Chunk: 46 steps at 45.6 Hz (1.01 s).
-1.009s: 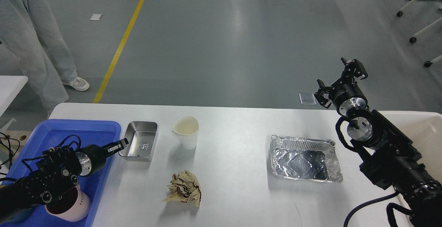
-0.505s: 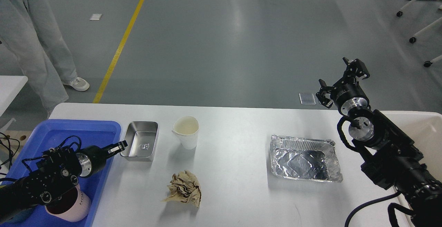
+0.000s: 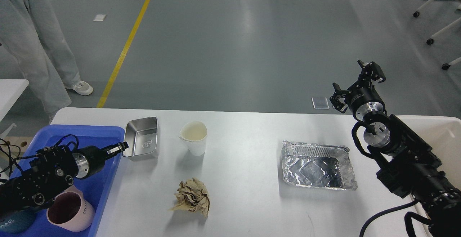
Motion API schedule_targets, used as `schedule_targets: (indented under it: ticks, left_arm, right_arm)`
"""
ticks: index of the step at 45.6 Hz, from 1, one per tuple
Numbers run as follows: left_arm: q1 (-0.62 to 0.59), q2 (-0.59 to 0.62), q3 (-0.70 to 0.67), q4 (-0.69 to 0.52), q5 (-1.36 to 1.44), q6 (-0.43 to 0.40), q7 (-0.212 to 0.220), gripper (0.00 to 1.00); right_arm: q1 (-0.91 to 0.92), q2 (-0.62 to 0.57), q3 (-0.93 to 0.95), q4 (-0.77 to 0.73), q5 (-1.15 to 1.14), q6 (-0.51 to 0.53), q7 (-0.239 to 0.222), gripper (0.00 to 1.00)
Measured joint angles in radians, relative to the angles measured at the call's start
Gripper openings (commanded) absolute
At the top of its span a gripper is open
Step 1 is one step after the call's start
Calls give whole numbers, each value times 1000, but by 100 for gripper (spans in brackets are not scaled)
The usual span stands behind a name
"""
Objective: Tidy desktop
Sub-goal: 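Lift the steel tray and place it in the blue tray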
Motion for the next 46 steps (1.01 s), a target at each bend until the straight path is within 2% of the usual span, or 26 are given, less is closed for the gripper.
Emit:
schedule_targets:
  ticks: [16,23,35,40,46]
  left_arm:
    - [-73,188,-11,-71,-8,-87,-6,0]
    - [-88,316,-12,-215,-8,-103,-5,0]
    - [-106,521,-19,-511,-7,-95,22,1]
    - [-102,576,-20,-567,-7,-94,25,1]
    - [-88,621,-12,-576,-9,-91,21,1]
  right_arm:
    - [2,1,0,-3,0,0,0,100]
    - [3,4,1,-3,0,0,0,100]
    - [4,8,2,-3,0,0,0,100]
    - [4,8,2,-3,0,1,0,100]
    - [4,8,2,-9,0,4,0,100]
